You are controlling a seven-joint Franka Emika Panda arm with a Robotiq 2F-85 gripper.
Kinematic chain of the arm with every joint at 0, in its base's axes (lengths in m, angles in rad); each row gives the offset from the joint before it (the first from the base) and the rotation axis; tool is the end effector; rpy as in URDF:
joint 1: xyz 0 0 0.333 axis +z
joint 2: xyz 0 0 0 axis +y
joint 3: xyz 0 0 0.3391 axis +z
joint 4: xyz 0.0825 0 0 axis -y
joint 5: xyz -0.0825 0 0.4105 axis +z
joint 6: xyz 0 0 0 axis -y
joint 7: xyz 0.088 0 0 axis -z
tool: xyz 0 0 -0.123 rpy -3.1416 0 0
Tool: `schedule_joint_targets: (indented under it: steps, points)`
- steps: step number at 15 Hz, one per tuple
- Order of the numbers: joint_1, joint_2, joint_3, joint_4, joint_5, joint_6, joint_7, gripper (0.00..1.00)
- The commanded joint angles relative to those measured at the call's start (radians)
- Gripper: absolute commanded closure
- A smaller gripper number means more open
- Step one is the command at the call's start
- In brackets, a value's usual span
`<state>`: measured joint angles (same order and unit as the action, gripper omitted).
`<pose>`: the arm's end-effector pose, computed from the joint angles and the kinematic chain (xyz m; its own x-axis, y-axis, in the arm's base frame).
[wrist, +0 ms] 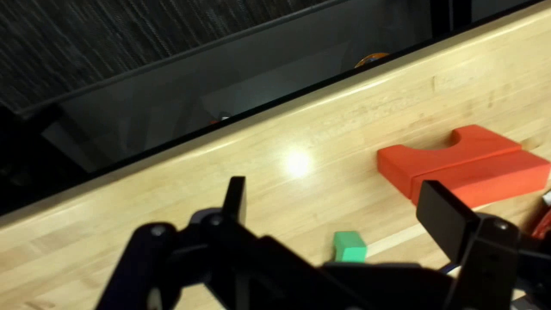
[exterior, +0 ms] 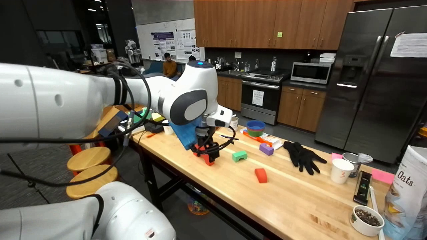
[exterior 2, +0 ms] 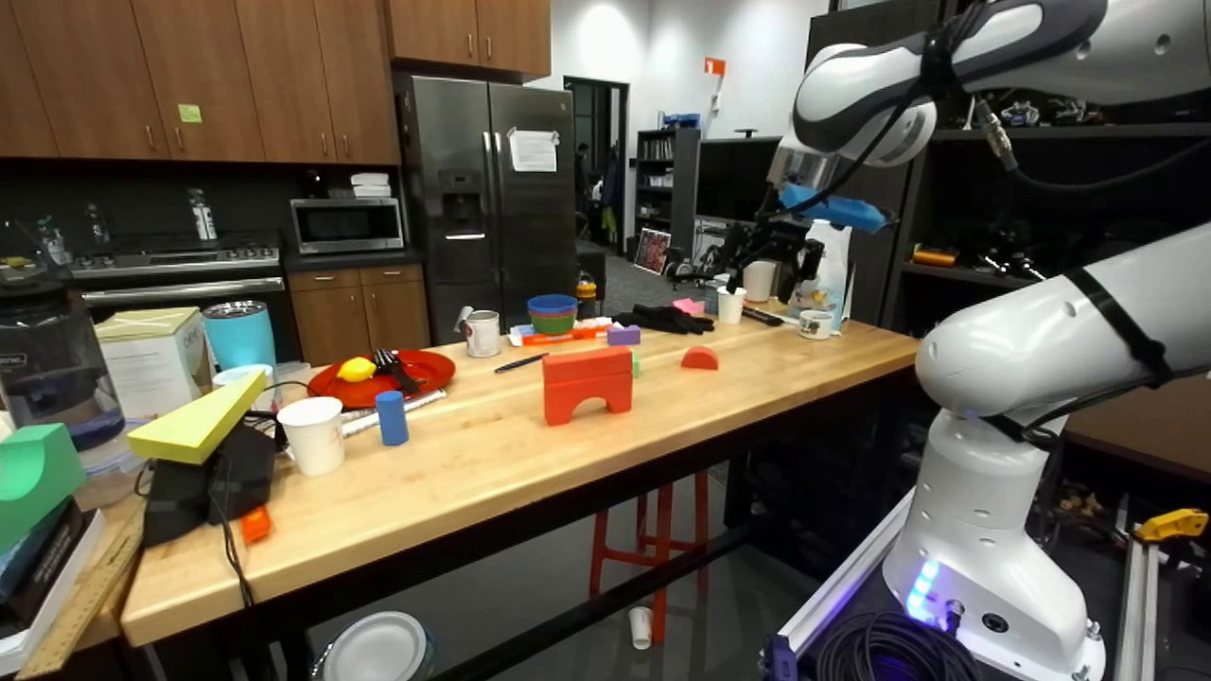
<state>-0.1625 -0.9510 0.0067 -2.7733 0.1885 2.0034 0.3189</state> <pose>0.2976 -0.0327 0.4709 0.8458 -0.5221 0.1094 -0.4913 -0.8423 -0.2216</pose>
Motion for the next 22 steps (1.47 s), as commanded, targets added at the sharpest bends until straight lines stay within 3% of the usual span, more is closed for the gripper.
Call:
schedule_joint_targets:
  steps: [1, 6, 10, 13, 14, 18, 22]
  points:
    - [-0.111, -0.054, -0.114, 0.002, -0.069, -0.074, -0.052, 0.00]
    - [-0.170, 0.036, -0.323, 0.001, -0.093, -0.003, -0.276, 0.00]
    - [-0.088, 0.175, -0.493, 0.120, -0.030, -0.022, -0.521, 0.00]
    - [-0.030, 0.234, -0.512, 0.200, 0.022, -0.078, -0.601, 0.00]
    - [-0.096, 0.173, -0.486, 0.124, 0.006, -0.035, -0.570, 0.00]
    - [-0.058, 0.236, -0.484, 0.180, 0.032, -0.056, -0.599, 0.00]
    - [-0.095, 0.271, -0.503, 0.199, 0.071, -0.015, -0.553, 0.00]
